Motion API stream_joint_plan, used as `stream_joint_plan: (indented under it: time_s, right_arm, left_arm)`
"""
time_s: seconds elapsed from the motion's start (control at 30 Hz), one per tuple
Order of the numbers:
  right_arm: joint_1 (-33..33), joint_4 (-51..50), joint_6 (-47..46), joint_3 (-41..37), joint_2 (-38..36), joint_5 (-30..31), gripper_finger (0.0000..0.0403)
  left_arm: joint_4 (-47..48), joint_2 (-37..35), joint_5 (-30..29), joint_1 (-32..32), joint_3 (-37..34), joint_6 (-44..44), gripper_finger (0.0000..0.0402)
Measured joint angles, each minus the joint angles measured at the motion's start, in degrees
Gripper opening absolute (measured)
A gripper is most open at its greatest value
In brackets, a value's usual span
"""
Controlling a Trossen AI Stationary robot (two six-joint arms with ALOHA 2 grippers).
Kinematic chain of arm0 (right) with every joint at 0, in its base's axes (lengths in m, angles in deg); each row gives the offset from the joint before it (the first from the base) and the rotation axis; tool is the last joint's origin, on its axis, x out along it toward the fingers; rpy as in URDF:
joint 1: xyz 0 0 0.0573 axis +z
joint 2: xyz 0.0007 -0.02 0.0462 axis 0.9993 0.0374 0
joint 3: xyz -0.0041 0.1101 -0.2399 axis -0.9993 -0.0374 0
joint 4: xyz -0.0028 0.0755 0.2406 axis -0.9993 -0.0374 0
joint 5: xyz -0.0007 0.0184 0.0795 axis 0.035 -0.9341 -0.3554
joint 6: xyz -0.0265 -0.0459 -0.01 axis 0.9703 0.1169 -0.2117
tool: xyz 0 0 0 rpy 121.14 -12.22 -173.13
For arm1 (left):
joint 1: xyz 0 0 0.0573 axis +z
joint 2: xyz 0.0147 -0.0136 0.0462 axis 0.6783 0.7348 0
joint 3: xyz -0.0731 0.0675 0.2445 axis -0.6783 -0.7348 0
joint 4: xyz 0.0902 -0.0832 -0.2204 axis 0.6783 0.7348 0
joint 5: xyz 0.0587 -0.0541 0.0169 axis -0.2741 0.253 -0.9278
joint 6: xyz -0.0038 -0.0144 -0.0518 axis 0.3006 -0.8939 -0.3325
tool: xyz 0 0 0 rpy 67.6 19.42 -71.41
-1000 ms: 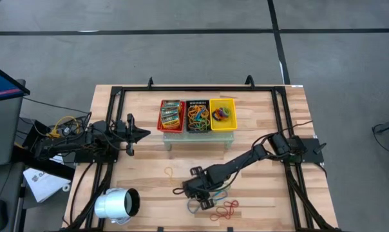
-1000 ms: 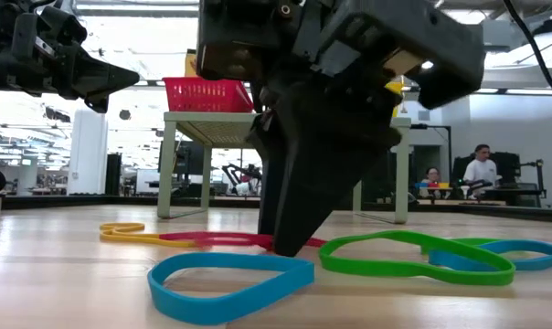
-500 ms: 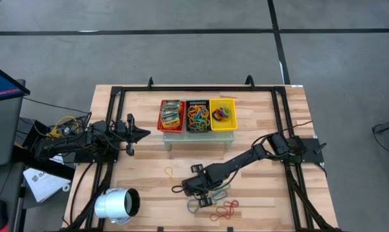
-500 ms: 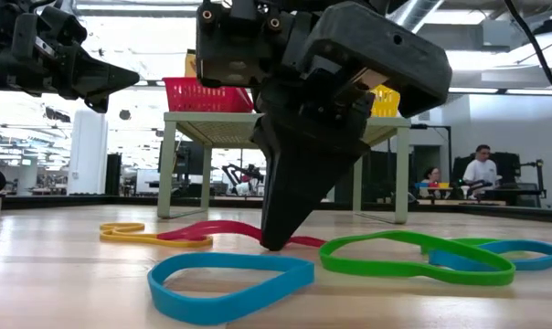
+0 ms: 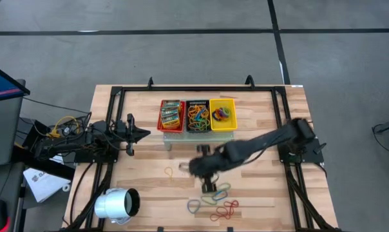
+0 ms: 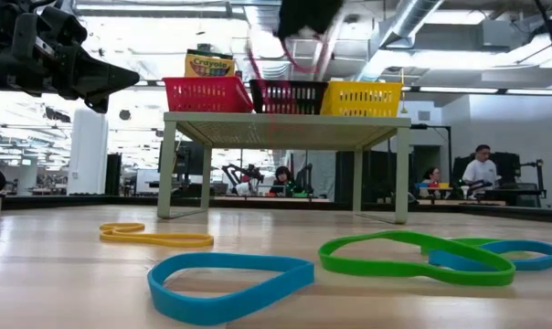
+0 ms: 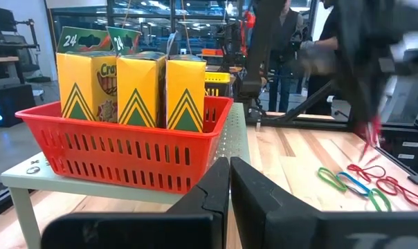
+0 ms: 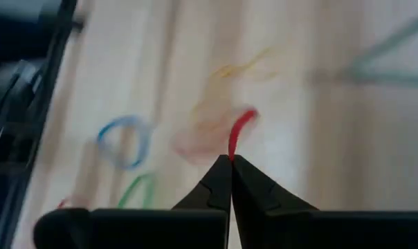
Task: Pick & Place Office Desk Supplies
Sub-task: Put the red rubber band into the black bin on the shelf
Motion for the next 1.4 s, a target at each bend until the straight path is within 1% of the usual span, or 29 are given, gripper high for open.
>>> stream_joint_plan:
  time_s: [0.17, 0.27, 0.4, 0.53, 0.63, 0.77, 0.9, 0.93, 1.0, 1.03, 1.17, 1.23, 1.4]
  right_arm:
    - [-4.17, -0.86, 0.22, 0.03, -6.84, 8.44, 0.0000]
    - [-7.58, -0.31, 1.67, 0.11, -10.93, 11.26, 0.0000]
    - [-13.93, -0.95, 2.60, 0.10, -13.88, 11.72, 0.0000]
    - [-20.51, -1.27, 2.60, 0.09, -14.60, 11.90, 0.0000]
    - [-24.32, -0.48, 2.60, 0.18, -13.34, 11.71, 0.0000]
    - [-27.27, -0.88, 2.60, 0.12, -11.52, 11.38, 0.0000]
    - [-28.37, -1.68, 2.58, 0.00, -9.45, 11.36, 0.0000]
    - [-28.32, -2.85, 2.58, -0.12, -8.90, 11.34, 0.0000]
    - [-28.22, -1.36, 2.58, 0.14, -8.03, 11.14, 0.0000]
    - [-28.05, -2.78, 2.58, 0.10, -7.92, 11.14, 0.0000]
    - [-27.32, -2.69, 2.58, 0.00, -6.32, 11.16, 0.0002]
    - [-27.09, -1.35, 2.58, 0.09, -6.01, 11.16, 0.0007]
    - [-26.84, -1.89, 2.57, 0.09, -6.03, 10.23, 0.0028]
  left_arm:
    - [0.00, 0.00, -0.01, -0.02, 0.00, 0.02, 0.0008]
    - [0.00, 0.00, 0.00, 0.00, 0.02, 0.02, 0.0008]
    - [0.00, 0.00, -0.01, -0.01, 0.02, 0.01, 0.0008]
    - [0.00, 0.00, -0.01, -0.01, 0.02, 0.01, 0.0008]
    - [0.00, 0.00, 0.01, -0.01, 0.02, 0.01, 0.0008]
    - [0.00, 0.00, -0.01, -0.02, 0.02, 0.02, 0.0008]
    - [0.00, 0.00, -0.01, -0.01, 0.02, 0.01, 0.0008]
    - [0.00, 0.00, -0.01, 0.00, 0.02, 0.01, 0.0008]
    - [-0.02, 0.00, 0.02, 0.00, 0.02, 0.01, 0.0008]
    - [-0.01, 0.00, -0.01, -0.02, 0.02, 0.00, 0.0008]
    - [0.06, 0.00, -0.01, 0.00, 0.02, 0.02, 0.0008]
    - [0.04, 0.00, -0.01, -0.01, 0.03, 0.02, 0.0008]
    - [0.05, 0.00, -0.01, 0.00, 0.04, 0.02, 0.0008]
